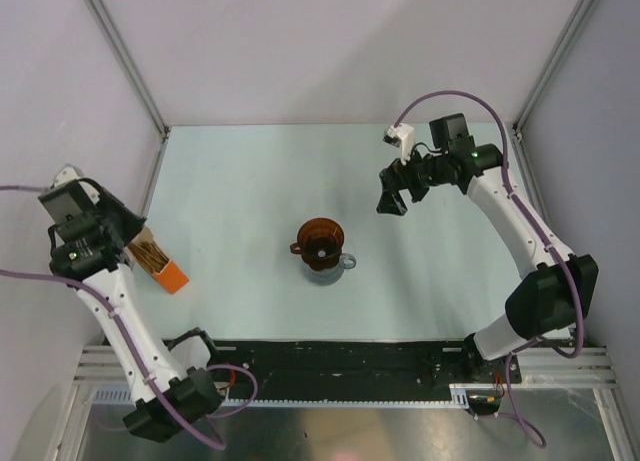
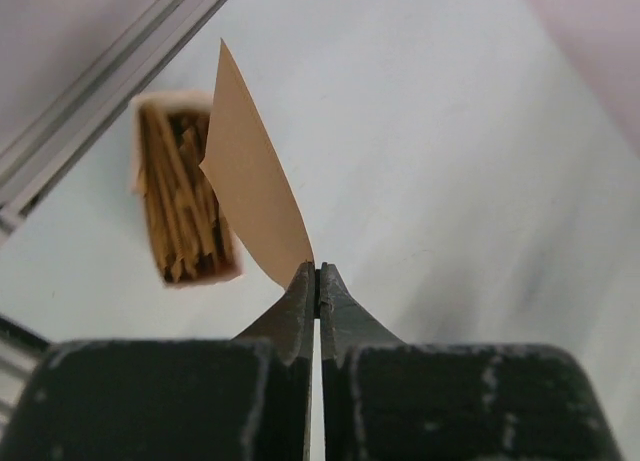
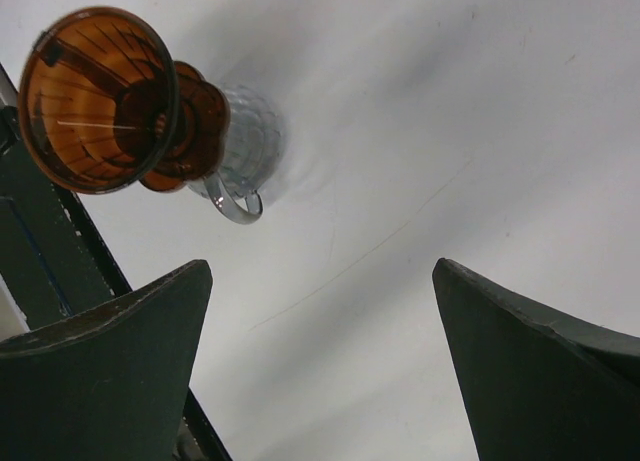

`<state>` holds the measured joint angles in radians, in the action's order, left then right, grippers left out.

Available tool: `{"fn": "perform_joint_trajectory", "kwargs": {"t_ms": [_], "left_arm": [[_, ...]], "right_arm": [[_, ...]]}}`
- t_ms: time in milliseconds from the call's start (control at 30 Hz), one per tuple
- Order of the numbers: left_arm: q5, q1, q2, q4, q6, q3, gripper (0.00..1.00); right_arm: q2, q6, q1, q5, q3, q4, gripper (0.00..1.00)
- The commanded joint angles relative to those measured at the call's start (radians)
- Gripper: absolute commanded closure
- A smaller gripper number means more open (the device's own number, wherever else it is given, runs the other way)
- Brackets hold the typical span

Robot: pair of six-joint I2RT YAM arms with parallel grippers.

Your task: Place the coffee filter in the dripper

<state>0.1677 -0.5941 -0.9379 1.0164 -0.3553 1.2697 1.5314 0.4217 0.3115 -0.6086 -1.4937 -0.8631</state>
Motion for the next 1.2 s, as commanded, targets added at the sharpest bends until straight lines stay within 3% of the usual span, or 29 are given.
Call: {"fn": "perform_joint_trajectory", "kwargs": {"t_ms": [0,200,733,1167], "left_arm": [[0.145,0.056,0.012,-0.013,0.095,0.121,1.0],[0.306,0.217,-0.039,-0.015,0.164,0.244,1.0],[0.504,0.869,-0.168,-0.013,0.439,0.398,1.0],[0.533,1.113,-0.209,0.012,0.592,0.415,1.0]], "right_arm": [[0.017,-0.016,0.001,-0.094,-0.098,0.01,0.01],[0.018,-0.051,0.0,-0.192,-0.141,0.051,0.01],[-0.061,-0.05,0.066,-0.501,-0.196,0.134,0.01],[-0.078,0.01,0.159,-0.599,-0.207,0.181,0.01]]}}
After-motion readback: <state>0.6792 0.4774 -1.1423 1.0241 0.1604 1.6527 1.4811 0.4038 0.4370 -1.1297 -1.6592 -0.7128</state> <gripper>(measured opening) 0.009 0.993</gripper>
